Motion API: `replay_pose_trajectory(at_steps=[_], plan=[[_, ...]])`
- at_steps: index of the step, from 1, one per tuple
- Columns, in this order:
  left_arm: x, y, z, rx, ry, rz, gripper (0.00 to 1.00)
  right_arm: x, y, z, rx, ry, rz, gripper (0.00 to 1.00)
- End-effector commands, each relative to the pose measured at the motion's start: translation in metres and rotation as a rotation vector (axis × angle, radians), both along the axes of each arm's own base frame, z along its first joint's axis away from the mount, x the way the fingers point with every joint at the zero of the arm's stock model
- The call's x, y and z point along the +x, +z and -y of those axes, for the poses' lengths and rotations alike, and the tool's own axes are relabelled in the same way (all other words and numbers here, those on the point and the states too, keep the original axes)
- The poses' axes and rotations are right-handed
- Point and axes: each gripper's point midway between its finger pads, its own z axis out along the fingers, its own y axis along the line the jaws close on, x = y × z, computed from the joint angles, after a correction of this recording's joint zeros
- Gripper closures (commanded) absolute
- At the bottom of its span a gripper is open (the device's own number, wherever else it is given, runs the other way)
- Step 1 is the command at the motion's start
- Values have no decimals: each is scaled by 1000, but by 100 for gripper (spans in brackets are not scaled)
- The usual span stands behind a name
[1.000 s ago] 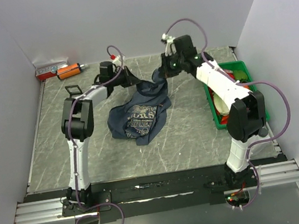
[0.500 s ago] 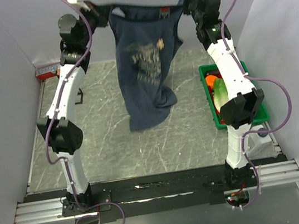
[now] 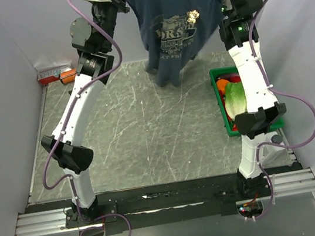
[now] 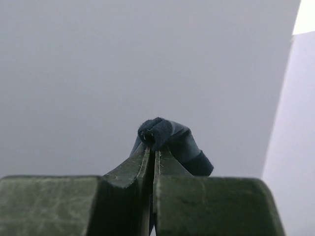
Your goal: Remove the brooch from the garment
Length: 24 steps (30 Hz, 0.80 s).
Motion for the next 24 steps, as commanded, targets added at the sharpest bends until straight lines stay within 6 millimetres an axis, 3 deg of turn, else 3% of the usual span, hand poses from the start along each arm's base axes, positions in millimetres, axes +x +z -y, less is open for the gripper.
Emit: replay_pose_trajectory(at_steps=[1,2,6,10,12,16,21,24], plan=[[-31,32,-31,-7,102,65,99,-45,25,38,-10,-174,62,100],[-36,28,-24,-5,42,37,99,-51,24,46,3,-198,52,100],[-70,10,31,175,-254,53,99,-39,0,68,7,-240,-36,100],[-96,-8,58,276,-395,45,99,-33,-14,77,-20,-225,-97,100],[-103,-5,61,297,-385,66,99,-34,-17,69,-45,-183,-110,100],[-107,26,37,247,-243,132,99,-47,-14,56,-57,-104,-111,100],[-130,63,18,211,-177,240,99,-76,15,59,-14,-100,-28,100],[-146,72,22,239,-186,307,99,-102,44,62,-8,-105,58,100]])
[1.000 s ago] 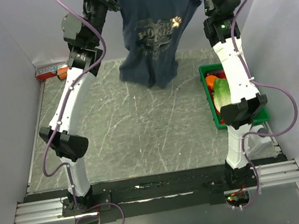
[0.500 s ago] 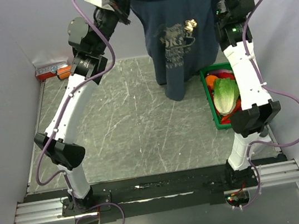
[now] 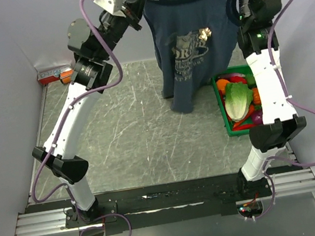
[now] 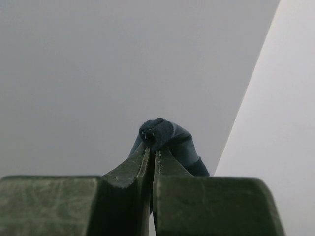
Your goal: Remove the brooch from the garment
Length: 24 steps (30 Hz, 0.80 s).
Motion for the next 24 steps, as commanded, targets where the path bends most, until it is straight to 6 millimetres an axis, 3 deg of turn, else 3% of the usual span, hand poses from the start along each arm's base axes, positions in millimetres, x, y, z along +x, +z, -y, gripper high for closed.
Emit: replay_pose_trajectory(at_steps=[1,4,8,9,10,12,13,15,16,18,20,21,24], plan=[[-76,92,-45,-103,50,293,99,-92,94,9,31,2,284,100],[-99,109,-49,-118,102,384,99,-122,117,7,21,20,353,100],[-127,130,-64,-152,229,474,99,-149,125,-2,10,74,363,100],[-135,137,-77,-164,277,497,99,-150,122,-6,0,93,344,100],[-139,140,-84,-137,347,547,99,-166,126,-9,-14,108,354,100],[-152,147,-102,-128,423,599,99,-162,115,-26,-82,168,314,100],[-155,150,-111,-90,498,649,99,-178,118,-30,-118,175,328,100],[-164,152,-126,-65,567,684,99,-174,103,-43,-162,211,292,100],[-168,154,-134,-45,612,702,99,-191,107,-47,-177,226,313,100],[-185,160,-151,-34,634,724,99,-192,97,-55,-181,255,289,100],[-193,158,-155,-3,626,736,99,-206,94,-69,-170,328,274,100],[-205,162,-167,-19,633,748,99,-220,97,-75,-172,366,286,100],[-215,164,-179,-34,644,744,99,-231,90,-90,-149,457,263,100]])
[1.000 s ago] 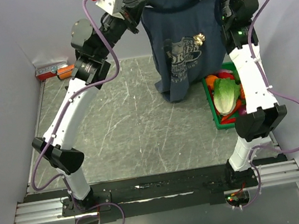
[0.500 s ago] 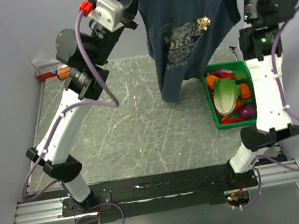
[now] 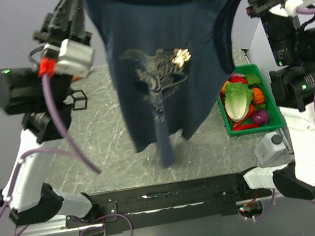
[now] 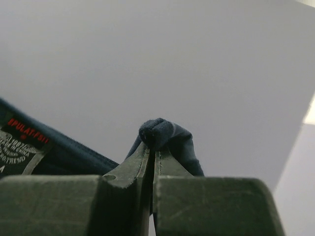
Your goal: Remove the brooch from the garment
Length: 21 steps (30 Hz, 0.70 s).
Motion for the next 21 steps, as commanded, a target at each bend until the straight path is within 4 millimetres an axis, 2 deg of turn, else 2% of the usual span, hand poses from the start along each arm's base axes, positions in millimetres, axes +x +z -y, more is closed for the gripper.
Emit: replay_pose_trajectory(at_steps=[1,3,4,5,6,7,8,9,10,11,12,13,14,15,16,17,18,19,20,21], plan=[[-41,31,-67,-120,132,95,99,-19,-3,-7,9,64,-27,100],[-26,18,-58,-90,155,54,99,-10,-10,-15,4,87,-52,100],[-18,10,-51,-59,161,31,99,5,-24,-20,-13,82,-87,100],[4,-13,-39,-19,197,-34,99,13,-31,-25,-25,83,-90,100],[14,-27,-34,15,234,-49,99,23,-41,-29,-55,69,-100,100],[29,-43,-31,38,267,-74,99,47,-74,-43,-120,86,-157,100],[51,-77,-21,71,293,-111,99,55,-85,-49,-149,84,-152,100],[70,-96,-27,68,313,-152,99,77,-124,-58,-190,75,-213,100],[85,-115,-29,67,317,-196,99,84,-139,-61,-197,77,-234,100],[113,-155,-22,75,278,-317,99,93,-154,-65,-199,87,-254,100],[138,-175,-39,63,316,-392,99,110,-192,-71,-213,97,-333,100],[157,-197,-43,64,324,-471,99,120,-212,-74,-222,100,-374,100],[191,-238,-39,89,341,-579,99,130,-230,-76,-222,94,-416,100],[214,-267,-51,80,367,-672,99,152,-270,-82,-227,97,-502,100],[231,-290,-51,91,375,-720,99,162,-289,-84,-227,95,-541,100],[258,-340,-45,139,387,-809,99,175,-310,-87,-229,89,-586,100],[272,-361,-43,153,384,-835,99,200,-345,-91,-228,71,-665,100],[284,-384,-39,176,385,-869,99,215,-363,-91,-226,50,-707,100],[308,-430,-30,218,396,-940,99,243,-411,-99,-243,38,-808,100],[322,-450,-27,219,403,-978,99,263,-408,-95,-208,-12,-811,100]])
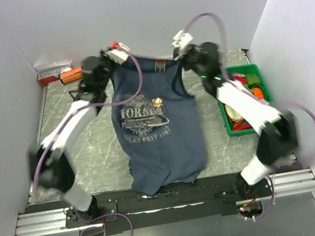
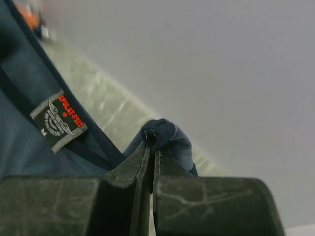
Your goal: Remove the brooch from the garment
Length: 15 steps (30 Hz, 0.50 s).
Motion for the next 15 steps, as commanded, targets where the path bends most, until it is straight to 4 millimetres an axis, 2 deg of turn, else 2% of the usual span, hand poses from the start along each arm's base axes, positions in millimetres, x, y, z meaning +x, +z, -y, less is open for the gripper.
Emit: replay_pose_trajectory(at_steps=[1,2,3,4,5,6,7,8,9,10,11,12,13,14,15], plan=[[53,-85,5,-60,75,-157,99,77,-38,6,18,-174,-48,100],[82,-113,11,-55,99,-201,99,105,-91,5,-20,-213,-133,100],[97,-127,7,-82,134,-232,99,128,-71,6,-1,-256,-90,100],[116,-115,3,-106,179,-225,99,143,-88,14,-23,-315,-130,100],[136,-160,4,-96,208,-294,99,157,-97,16,-32,-343,-140,100],[148,-169,-2,-127,239,-318,99,182,-112,12,-54,-363,-135,100],[162,-150,-5,-159,263,-290,99,192,-117,17,-72,-401,-131,92],[173,-178,-4,-163,279,-326,99,201,-147,16,-113,-410,-175,58],[178,-178,-6,-169,287,-319,96,210,-125,16,-95,-418,-139,44],[182,-170,-5,-181,287,-299,68,214,-123,19,-92,-432,-142,34],[182,-167,-3,-183,271,-294,52,214,-130,23,-91,-440,-177,22],[180,-161,-2,-195,260,-284,39,214,-121,24,-76,-440,-171,19],[174,-172,-2,-193,256,-306,20,210,-117,26,-67,-438,-177,17],[166,-143,-1,-230,231,-271,16,202,-99,28,-42,-429,-180,14],[159,-135,-1,-243,222,-270,13,194,-103,31,-43,-425,-209,12]])
